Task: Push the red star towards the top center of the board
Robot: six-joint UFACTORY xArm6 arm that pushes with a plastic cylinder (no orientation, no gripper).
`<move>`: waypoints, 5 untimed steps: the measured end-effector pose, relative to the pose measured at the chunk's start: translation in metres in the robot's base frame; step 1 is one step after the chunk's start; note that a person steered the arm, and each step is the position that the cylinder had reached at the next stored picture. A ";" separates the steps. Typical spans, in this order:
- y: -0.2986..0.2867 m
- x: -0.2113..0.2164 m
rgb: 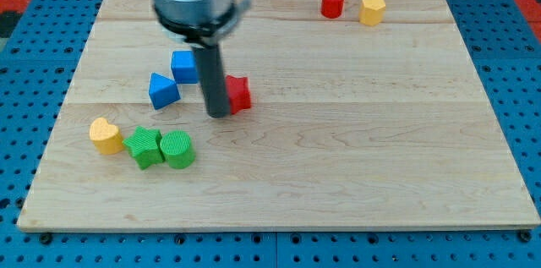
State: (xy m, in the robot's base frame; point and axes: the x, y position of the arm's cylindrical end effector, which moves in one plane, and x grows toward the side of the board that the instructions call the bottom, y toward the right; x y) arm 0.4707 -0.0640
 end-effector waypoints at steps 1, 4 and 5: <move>-0.040 0.010; -0.003 -0.046; -0.015 -0.034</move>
State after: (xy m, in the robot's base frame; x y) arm 0.4362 -0.0788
